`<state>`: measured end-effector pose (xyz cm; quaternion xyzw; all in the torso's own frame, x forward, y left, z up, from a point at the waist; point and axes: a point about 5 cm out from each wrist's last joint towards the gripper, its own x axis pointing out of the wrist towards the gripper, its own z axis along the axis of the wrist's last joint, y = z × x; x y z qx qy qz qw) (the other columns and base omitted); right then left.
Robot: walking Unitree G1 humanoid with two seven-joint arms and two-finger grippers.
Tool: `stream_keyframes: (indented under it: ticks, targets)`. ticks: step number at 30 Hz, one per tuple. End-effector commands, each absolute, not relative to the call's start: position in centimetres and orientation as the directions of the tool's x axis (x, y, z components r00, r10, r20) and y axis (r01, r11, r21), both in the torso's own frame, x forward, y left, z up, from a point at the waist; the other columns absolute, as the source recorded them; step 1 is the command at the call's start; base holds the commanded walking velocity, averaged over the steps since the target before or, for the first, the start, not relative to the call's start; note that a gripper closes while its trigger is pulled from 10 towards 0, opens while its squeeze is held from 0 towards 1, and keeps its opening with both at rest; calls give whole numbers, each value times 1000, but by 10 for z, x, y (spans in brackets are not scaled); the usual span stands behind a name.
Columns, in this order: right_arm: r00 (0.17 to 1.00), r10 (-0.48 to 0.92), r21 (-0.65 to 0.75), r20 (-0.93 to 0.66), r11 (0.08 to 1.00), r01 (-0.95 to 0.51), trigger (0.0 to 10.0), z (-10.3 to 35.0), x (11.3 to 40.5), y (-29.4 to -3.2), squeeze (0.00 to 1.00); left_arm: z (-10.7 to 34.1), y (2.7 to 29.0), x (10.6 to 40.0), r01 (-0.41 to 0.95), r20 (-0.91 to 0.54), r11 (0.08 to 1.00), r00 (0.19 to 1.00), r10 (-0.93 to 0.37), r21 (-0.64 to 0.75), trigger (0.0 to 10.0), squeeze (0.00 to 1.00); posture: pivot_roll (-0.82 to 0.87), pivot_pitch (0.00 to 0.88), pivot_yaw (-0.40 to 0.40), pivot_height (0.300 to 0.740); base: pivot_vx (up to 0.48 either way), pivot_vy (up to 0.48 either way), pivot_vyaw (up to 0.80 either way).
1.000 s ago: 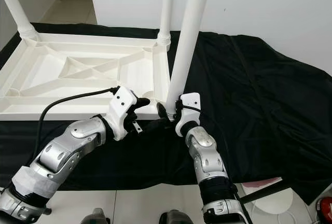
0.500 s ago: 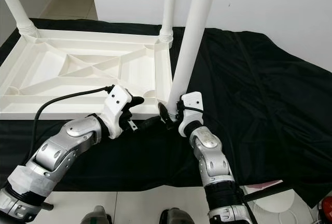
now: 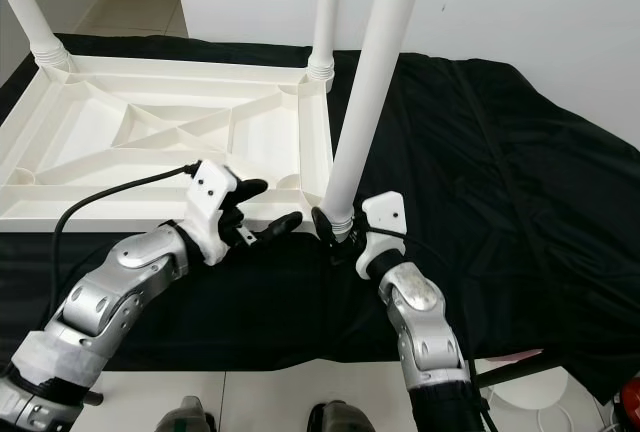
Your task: Building children table
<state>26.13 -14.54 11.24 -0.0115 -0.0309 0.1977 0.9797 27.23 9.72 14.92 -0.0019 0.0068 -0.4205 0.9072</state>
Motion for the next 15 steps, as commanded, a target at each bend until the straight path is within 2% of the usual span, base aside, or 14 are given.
stream_keyframes:
  ticks: [1, 2, 4, 7, 15]
  targets:
    - [947, 318, -48, 50, 948, -316, 10000, 111, 259, -164, 0, 155, 106, 275, 699, 32, 715, 715, -698, -2, 10000, 0, 55, 77, -51, 740, 0, 0, 0]
    - [962, 267, -45, 64, 963, -264, 10000, 112, 260, -169, 0, 158, 114, 278, 646, 62, 763, 763, -644, -23, 10000, 0, 59, 81, -55, 740, 0, 0, 0]
    - [962, 267, -45, 64, 963, -264, 10000, 112, 260, -169, 0, 158, 114, 278, 646, 62, 763, 763, -644, -23, 10000, 0, 59, 81, -55, 740, 0, 0, 0]
    - [989, 119, 18, 89, 992, -121, 10000, 115, 266, -178, 0, 160, 129, 287, 497, 112, 866, 865, -489, -60, 10000, 0, 62, 81, -59, 740, 0, 0, 0]
    - [992, 31, 26, 126, 999, -35, 10000, 119, 268, -186, 0, 161, 131, 288, 450, 131, 889, 890, -438, -84, 10000, 0, 68, 80, -56, 740, 0, 0, 0]
